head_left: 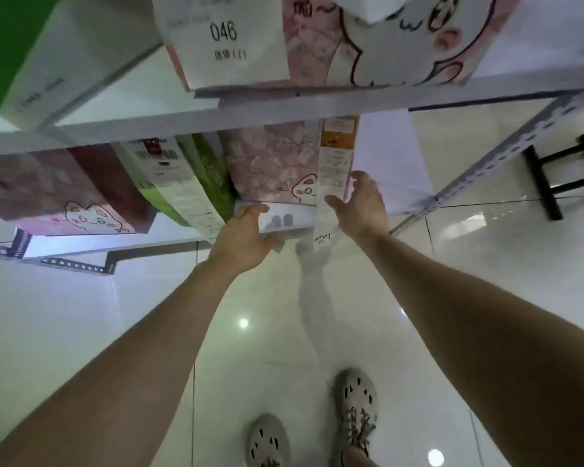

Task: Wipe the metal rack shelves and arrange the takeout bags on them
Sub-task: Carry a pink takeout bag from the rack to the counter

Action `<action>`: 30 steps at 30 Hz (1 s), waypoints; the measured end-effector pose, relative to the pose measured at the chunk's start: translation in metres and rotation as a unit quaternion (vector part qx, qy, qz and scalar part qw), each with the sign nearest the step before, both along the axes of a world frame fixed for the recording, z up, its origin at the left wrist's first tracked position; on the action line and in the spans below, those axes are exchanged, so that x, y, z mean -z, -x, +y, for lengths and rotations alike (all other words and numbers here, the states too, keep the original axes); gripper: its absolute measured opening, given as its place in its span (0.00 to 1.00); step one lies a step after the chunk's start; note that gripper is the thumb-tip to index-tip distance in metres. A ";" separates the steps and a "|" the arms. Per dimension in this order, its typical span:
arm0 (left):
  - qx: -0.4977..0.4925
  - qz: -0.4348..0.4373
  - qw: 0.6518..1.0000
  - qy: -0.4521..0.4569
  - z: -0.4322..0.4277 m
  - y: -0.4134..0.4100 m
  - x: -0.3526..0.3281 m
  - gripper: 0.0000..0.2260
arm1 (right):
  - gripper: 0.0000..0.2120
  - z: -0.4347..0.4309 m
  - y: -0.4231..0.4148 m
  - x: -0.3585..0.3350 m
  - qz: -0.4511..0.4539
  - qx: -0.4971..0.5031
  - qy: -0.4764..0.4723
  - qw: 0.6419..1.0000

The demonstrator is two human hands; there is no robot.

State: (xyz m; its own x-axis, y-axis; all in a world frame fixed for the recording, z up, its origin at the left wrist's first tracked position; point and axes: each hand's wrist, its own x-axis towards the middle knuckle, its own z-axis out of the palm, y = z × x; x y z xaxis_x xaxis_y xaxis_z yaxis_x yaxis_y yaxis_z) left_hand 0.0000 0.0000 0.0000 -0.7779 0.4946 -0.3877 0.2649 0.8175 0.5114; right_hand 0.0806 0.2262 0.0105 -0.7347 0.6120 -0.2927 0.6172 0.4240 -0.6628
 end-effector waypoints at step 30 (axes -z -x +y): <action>-0.081 -0.143 0.980 -0.111 -0.059 -0.113 -0.106 0.40 | 0.39 -0.068 -0.207 -0.101 -0.011 0.122 0.136 0.983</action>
State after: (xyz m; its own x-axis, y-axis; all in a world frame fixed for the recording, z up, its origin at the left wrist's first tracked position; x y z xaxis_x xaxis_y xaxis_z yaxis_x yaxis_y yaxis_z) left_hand 0.1127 -0.0593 0.1064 -0.7281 0.4709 -0.4981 -0.0391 0.6969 0.7161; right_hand 0.2876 0.1579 0.1117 -0.5671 0.6666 -0.4838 0.6935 0.0696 -0.7171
